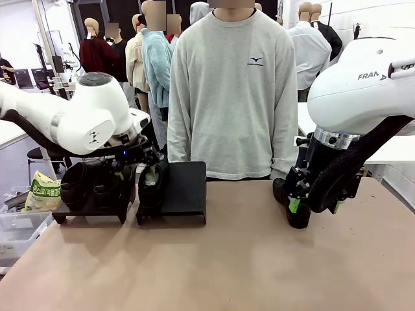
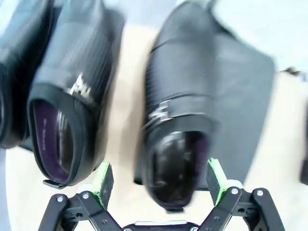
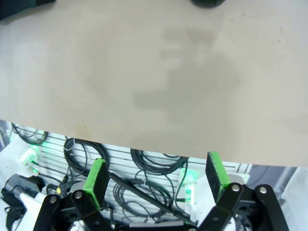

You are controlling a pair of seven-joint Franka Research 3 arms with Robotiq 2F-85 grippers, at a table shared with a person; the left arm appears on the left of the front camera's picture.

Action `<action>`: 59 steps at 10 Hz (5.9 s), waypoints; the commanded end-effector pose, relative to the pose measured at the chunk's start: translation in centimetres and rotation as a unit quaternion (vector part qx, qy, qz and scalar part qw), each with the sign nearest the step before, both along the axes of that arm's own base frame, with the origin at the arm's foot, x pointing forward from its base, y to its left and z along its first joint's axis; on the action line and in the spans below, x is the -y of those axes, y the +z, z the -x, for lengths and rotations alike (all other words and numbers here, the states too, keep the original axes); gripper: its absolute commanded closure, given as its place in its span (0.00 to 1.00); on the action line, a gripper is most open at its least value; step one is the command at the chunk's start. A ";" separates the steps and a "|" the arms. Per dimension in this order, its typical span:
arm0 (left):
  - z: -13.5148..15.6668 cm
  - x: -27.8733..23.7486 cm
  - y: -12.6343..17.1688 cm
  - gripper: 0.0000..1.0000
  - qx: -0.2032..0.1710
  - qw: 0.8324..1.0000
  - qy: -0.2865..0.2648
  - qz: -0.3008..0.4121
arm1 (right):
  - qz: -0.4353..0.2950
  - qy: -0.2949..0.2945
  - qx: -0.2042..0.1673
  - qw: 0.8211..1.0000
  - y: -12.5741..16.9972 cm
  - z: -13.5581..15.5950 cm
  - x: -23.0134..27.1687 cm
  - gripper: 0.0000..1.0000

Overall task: Organize the shoes by placing them on the stand.
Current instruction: Pick up one Shoe and place it in the middle of the table.

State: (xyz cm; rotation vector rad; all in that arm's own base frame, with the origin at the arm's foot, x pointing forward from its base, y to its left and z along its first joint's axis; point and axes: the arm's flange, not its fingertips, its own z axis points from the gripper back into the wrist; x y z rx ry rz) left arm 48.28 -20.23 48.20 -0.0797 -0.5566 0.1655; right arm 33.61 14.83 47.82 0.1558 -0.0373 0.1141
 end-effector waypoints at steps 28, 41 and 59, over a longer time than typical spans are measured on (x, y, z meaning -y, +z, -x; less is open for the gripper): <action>18.3 9.7 0.8 0.00 -0.152 0.944 -0.293 0.000 | 0.021 0.042 -0.130 0.990 -8.9 -24.1 -1.5 0.00; 18.3 9.7 0.8 0.00 -0.152 0.944 -0.293 0.000 | 0.069 0.009 0.004 0.998 -12.7 -22.3 -4.2 0.48; 18.3 9.7 0.8 0.00 -0.152 0.944 -0.293 0.000 | 0.018 0.004 -0.045 0.999 -3.0 -5.9 -11.5 1.00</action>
